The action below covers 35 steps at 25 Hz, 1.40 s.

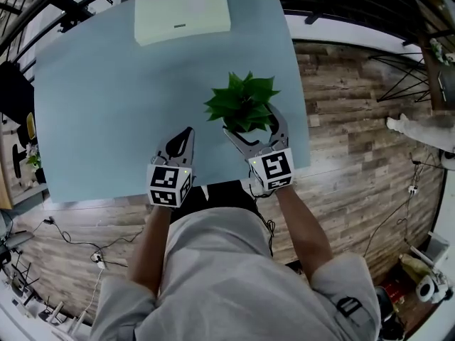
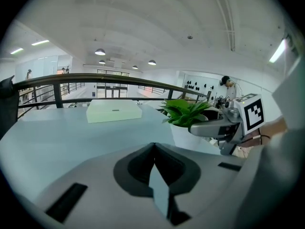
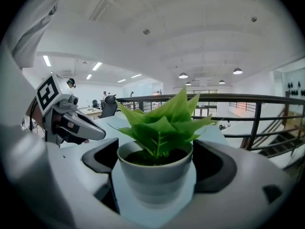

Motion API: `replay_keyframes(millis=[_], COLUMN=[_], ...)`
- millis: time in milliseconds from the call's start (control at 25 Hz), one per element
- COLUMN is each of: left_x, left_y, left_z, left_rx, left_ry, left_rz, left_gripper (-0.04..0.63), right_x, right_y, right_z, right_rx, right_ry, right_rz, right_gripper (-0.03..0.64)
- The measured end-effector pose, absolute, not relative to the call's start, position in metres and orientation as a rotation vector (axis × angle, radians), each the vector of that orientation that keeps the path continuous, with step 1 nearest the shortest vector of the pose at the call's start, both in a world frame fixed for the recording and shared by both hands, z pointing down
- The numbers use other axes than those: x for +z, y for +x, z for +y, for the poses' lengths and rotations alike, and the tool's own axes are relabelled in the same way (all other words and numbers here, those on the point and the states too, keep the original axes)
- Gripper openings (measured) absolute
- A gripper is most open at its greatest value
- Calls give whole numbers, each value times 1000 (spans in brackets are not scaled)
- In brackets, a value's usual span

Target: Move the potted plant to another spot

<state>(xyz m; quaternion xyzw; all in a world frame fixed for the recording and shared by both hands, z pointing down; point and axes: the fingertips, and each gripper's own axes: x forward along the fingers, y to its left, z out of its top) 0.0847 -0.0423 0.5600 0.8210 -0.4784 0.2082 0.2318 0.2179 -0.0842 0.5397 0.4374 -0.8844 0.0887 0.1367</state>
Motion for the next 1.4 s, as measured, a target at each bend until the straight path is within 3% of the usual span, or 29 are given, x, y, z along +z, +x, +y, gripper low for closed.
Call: replay_keyframes(millis=[1400], left_x=[510], left_y=[-26], left_z=[-49], left_rx=[368], left_ry=[2133], left_rz=[-1624], left_gripper=[12], right_x=[431], right_y=[98], right_z=[-124], right_rx=[3], right_ry=[1006], right_rz=[-2780], right_gripper=[486])
